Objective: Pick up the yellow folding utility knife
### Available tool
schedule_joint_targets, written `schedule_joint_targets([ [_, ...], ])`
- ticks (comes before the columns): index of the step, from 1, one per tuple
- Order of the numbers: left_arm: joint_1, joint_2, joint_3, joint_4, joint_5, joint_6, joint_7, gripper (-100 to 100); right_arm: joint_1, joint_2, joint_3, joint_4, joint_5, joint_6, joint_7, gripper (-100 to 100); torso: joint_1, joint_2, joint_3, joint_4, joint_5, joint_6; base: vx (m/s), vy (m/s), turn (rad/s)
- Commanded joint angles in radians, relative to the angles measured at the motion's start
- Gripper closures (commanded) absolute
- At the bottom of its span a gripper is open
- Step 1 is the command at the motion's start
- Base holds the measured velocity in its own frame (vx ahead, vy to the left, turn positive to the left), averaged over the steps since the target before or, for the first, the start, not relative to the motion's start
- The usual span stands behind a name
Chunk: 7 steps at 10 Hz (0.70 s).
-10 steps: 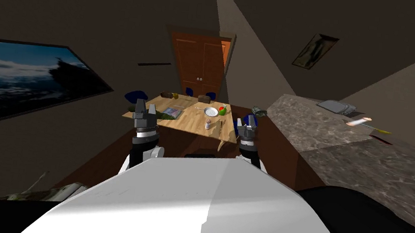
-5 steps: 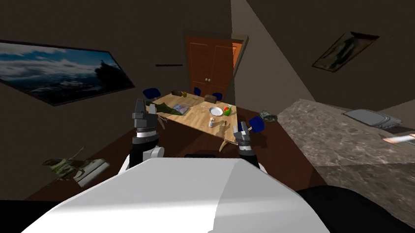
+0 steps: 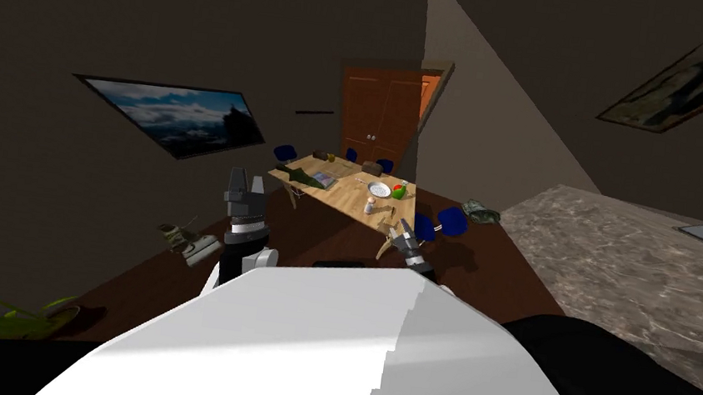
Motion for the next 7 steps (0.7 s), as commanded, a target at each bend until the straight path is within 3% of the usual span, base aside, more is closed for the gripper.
schedule_joint_targets([
  [1, 0.000, 0.000, 0.000, 0.000, 0.000, 0.000, 0.000, 0, 0.021, -0.017, 0.025, 0.042, 0.013, -0.010, -0.012, -100, 0.000, 0.000, 0.000, 0.000, 0.000, 0.000, -0.096, -0.006, 0.258],
  [4, 0.000, 0.000, 0.000, 0.000, 0.000, 0.000, 0.000, 0, 0.057, -0.097, 0.062, 0.112, 0.024, 0.018, -0.081, -100, 0.001, -0.005, -0.003, -0.001, 0.000, 0.001, -0.060, 0.007, 0.321],
  [7, 0.000, 0.000, 0.000, 0.000, 0.000, 0.000, 0.000, 0, 0.073, -0.137, 0.083, 0.158, 0.029, 0.032, -0.116, -100, 0.000, -0.006, -0.003, -0.001, 0.000, 0.000, -0.052, -0.002, 0.247],
])
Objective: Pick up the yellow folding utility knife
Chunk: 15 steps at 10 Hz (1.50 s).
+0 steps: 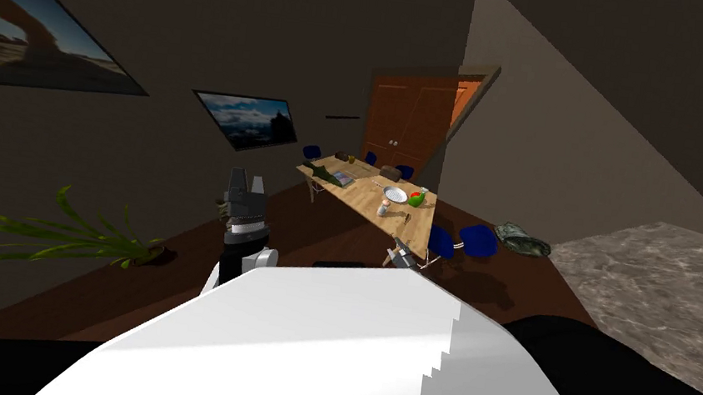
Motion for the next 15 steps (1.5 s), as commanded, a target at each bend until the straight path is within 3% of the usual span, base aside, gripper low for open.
schedule_joint_targets([
  [1, 0.000, 0.000, 0.000, 0.000, 0.000, 0.000, 0.000, 0, -0.009, -0.004, 0.005, 0.030, 0.001, -0.007, -0.007, -100, 0.000, 0.000, 0.000, 0.000, 0.000, 0.000, -0.016, -0.005, -0.024],
  [3, 0.000, 0.000, 0.000, 0.000, 0.000, 0.000, 0.000, 0, 0.019, -0.072, 0.049, 0.099, 0.010, 0.020, -0.072, -100, 0.001, -0.002, -0.001, 0.000, 0.000, -0.001, -0.037, 0.010, 0.415],
  [4, 0.000, 0.000, 0.000, 0.000, 0.000, 0.000, 0.000, 0, 0.019, -0.082, 0.049, 0.112, 0.010, 0.020, -0.078, -100, 0.000, -0.001, 0.000, 0.000, 0.000, -0.001, -0.040, -0.001, 0.253],
  [6, 0.000, 0.000, 0.000, 0.000, 0.000, 0.000, 0.000, 0, 0.042, -0.148, 0.097, 0.188, 0.017, 0.047, -0.142, -100, 0.000, -0.001, -0.001, 0.000, 0.000, -0.001, -0.027, 0.005, 0.398],
  [7, 0.000, 0.000, 0.000, 0.000, 0.000, 0.000, 0.000, 0, 0.042, -0.160, 0.097, 0.196, 0.017, 0.047, -0.149, -100, 0.000, -0.002, -0.001, 0.000, 0.000, 0.000, -0.010, -0.001, 0.301],
  [8, 0.000, 0.000, 0.000, 0.000, 0.000, 0.000, 0.000, 0, 0.051, -0.198, 0.122, 0.234, 0.021, 0.060, -0.183, -100, -0.001, -0.003, -0.002, 0.000, 0.000, 0.000, 0.000, 0.000, 0.404],
  [9, 0.000, 0.000, 0.000, 0.000, 0.000, 0.000, 0.000, 0, 0.051, -0.199, 0.122, 0.238, 0.021, 0.060, -0.183, -100, -0.001, -0.004, -0.002, -0.001, 0.000, -0.001, 0.005, -0.010, 0.202],
  [12, 0.000, 0.000, 0.000, 0.000, 0.000, 0.000, 0.000, 0, 0.075, -0.310, 0.202, 0.346, 0.028, 0.095, -0.283, -100, -0.002, -0.005, -0.003, -0.001, 0.000, -0.001, 0.026, -0.020, 0.425],
  [13, 0.000, 0.000, 0.000, 0.000, 0.000, 0.000, 0.000, 0, 0.075, -0.311, 0.202, 0.362, 0.028, 0.095, -0.283, -100, -0.003, -0.006, -0.004, -0.001, -0.001, 0.000, 0.031, -0.035, 0.221],
  [14, 0.000, 0.000, 0.000, 0.000, 0.000, 0.000, 0.000, 0, 0.080, -0.347, 0.229, 0.403, 0.030, 0.107, -0.314, -100, -0.003, -0.006, -0.004, -0.001, -0.001, 0.000, 0.037, -0.022, 0.317],
  [15, 0.000, 0.000, 0.000, 0.000, 0.000, 0.000, 0.000, 0, 0.080, -0.347, 0.229, 0.403, 0.030, 0.107, -0.314, -100, -0.002, -0.007, -0.004, -0.001, 0.000, 0.000, 0.028, -0.027, 0.160],
])
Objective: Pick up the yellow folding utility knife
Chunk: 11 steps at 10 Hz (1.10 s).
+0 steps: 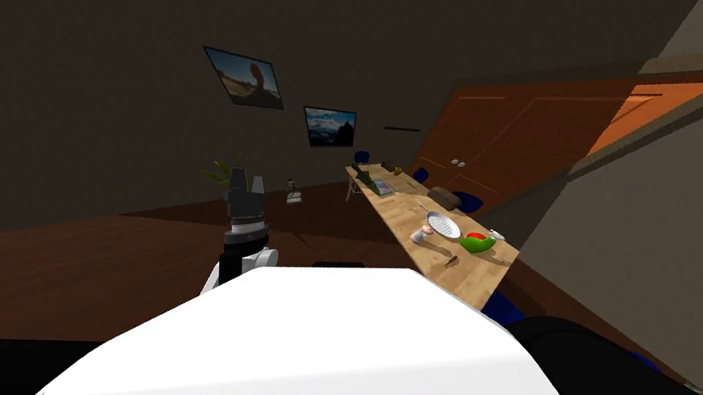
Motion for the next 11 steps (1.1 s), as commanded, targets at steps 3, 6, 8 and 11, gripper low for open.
schedule_joint_targets([
  [3, 0.000, 0.000, 0.000, 0.000, 0.000, 0.000, 0.000, 0, 0.004, -0.077, 0.059, 0.088, 0.001, 0.022, -0.068, -100, -0.002, -0.002, -0.001, 0.000, 0.000, -0.001, 0.052, -0.046, 0.298],
  [6, 0.000, 0.000, 0.000, 0.000, 0.000, 0.000, 0.000, 0, 0.010, -0.164, 0.135, 0.191, 0.002, 0.048, -0.143, -100, -0.004, -0.004, -0.002, -0.001, -0.001, -0.001, 0.080, -0.086, 0.348],
  [8, 0.000, 0.000, 0.000, 0.000, 0.000, 0.000, 0.000, 0, 0.006, -0.209, 0.182, 0.251, 0.001, 0.062, -0.184, -100, -0.006, -0.007, -0.004, -0.001, -0.001, 0.000, 0.119, -0.120, 0.277],
  [11, 0.000, 0.000, 0.000, 0.000, 0.000, 0.000, 0.000, 0, -0.008, -0.241, 0.222, 0.311, -0.001, 0.075, -0.218, -100, -0.004, -0.004, -0.002, -0.001, -0.001, 0.000, 0.066, -0.119, 0.151],
])
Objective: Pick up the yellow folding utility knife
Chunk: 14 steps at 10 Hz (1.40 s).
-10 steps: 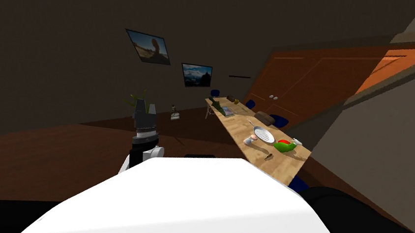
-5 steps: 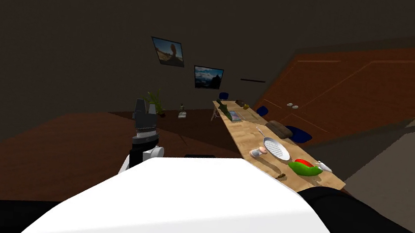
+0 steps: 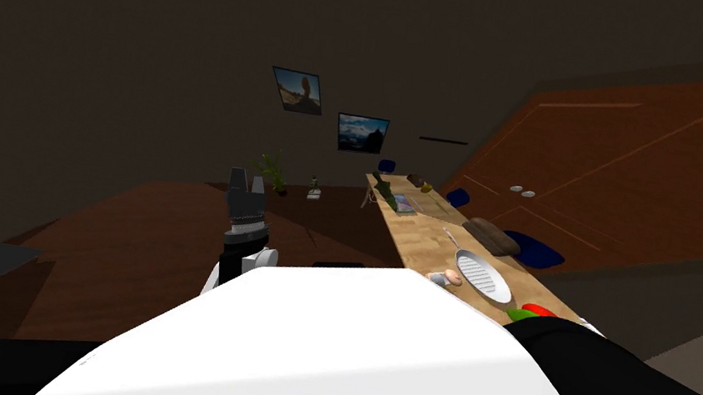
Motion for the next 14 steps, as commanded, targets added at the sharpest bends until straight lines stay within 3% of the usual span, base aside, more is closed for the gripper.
schedule_joint_targets([
  [1, 0.000, 0.000, 0.000, 0.000, 0.000, 0.000, 0.000, 0, -0.018, -0.017, 0.031, 0.038, -0.001, 0.013, -0.025, -100, 0.000, 0.000, 0.000, 0.000, 0.000, 0.000, 0.088, -0.223, 0.271],
  [6, 0.000, 0.000, 0.000, 0.000, 0.000, 0.000, 0.000, 0, -0.081, -0.027, 0.100, 0.112, -0.008, 0.033, -0.070, -100, -0.002, 0.000, 0.000, 0.000, -0.001, 0.001, 0.068, -0.200, 0.116],
  [7, 0.000, 0.000, 0.000, 0.000, 0.000, 0.000, 0.000, 0, -0.069, -0.029, 0.089, 0.099, -0.007, 0.033, -0.064, -100, -0.003, 0.002, 0.001, 0.000, -0.001, 0.001, 0.002, -0.100, 0.031],
  [8, 0.000, 0.000, 0.000, 0.000, 0.000, 0.000, 0.000, 0, -0.071, -0.029, 0.090, 0.101, -0.007, 0.033, -0.065, 0, 0.003, 0.003, 0.002, 0.001, 0.000, 0.001, 0.002, -0.019, 0.003],
  [9, 0.000, 0.000, 0.000, 0.000, 0.000, 0.000, 0.000, 0, -0.084, 0.007, 0.088, 0.125, -0.006, 0.040, -0.043, -100, 0.008, 0.004, 0.002, 0.001, 0.001, 0.002, 0.005, -0.030, 0.003],
  [11, 0.000, 0.000, 0.000, 0.000, 0.000, 0.000, 0.000, 0, -0.101, 0.052, 0.086, 0.156, -0.004, 0.048, -0.014, -100, 0.009, 0.004, 0.002, 0.001, 0.001, 0.002, 0.005, -0.036, 0.000],
  [12, 0.000, 0.000, 0.000, 0.000, 0.000, 0.000, 0.000, 0, -0.099, 0.040, 0.088, 0.155, -0.003, 0.038, -0.025, -100, 0.009, 0.004, 0.002, 0.001, 0.001, 0.002, 0.004, -0.018, 0.002],
  [13, 0.000, 0.000, 0.000, 0.000, 0.000, 0.000, 0.000, 0, -0.099, 0.042, 0.088, 0.156, -0.003, 0.040, -0.022, 100, 0.010, 0.004, 0.002, 0.001, 0.002, 0.002, 0.000, 0.000, 0.000],
  [14, 0.000, 0.000, 0.000, 0.000, 0.000, 0.000, 0.000, 0, -0.099, 0.042, 0.088, 0.156, -0.003, 0.040, -0.022, 100, 0.011, 0.004, 0.002, 0.001, 0.002, 0.002, 0.000, 0.000, 0.000],
])
